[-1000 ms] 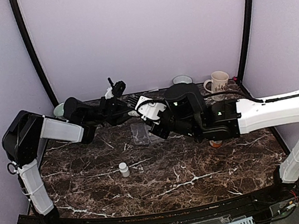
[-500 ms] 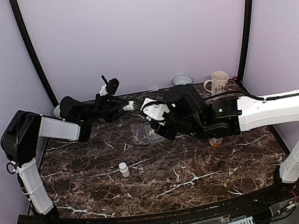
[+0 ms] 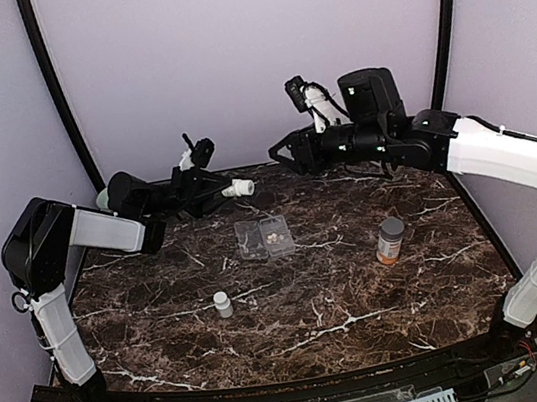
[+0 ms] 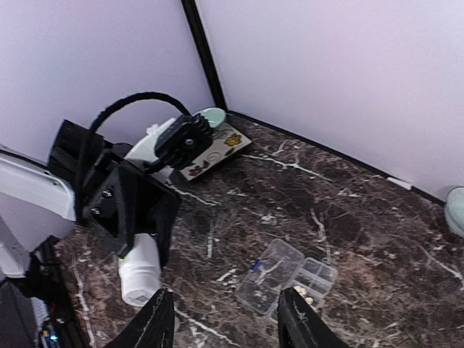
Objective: Sort the pills into containers
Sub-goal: Unscrew the lid of the pill bottle.
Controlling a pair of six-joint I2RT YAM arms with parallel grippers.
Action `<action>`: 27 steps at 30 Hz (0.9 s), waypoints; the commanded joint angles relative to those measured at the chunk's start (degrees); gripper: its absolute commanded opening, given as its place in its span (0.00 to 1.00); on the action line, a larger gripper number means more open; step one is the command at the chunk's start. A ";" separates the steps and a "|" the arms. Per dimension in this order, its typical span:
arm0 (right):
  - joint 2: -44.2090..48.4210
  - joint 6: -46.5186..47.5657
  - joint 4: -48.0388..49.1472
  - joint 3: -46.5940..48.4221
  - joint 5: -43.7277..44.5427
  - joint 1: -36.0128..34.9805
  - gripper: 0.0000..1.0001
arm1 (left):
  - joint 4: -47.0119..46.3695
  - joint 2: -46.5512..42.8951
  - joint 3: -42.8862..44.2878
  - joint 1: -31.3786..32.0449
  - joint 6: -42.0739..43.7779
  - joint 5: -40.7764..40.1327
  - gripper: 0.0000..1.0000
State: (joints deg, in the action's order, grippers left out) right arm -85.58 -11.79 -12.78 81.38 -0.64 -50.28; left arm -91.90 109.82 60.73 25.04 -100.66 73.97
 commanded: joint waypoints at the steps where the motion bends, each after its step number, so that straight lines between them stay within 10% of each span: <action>1: -0.97 -18.23 2.47 0.75 -17.56 2.07 0.51 | -7.69 -1.07 1.05 0.27 1.49 -1.49 0.00; 11: -3.71 -36.80 14.34 -3.73 -29.58 3.42 0.53 | -6.09 -0.31 2.49 0.28 3.51 -2.80 0.00; 27: -7.89 -40.79 15.63 -2.20 -30.42 3.52 0.50 | -6.35 -0.13 3.37 0.28 3.27 -2.92 0.00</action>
State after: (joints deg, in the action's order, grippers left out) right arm -92.23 -51.92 1.72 77.78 -30.50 -47.24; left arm -91.96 109.93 62.41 25.04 -98.10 71.46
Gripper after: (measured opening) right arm 0.500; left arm 0.308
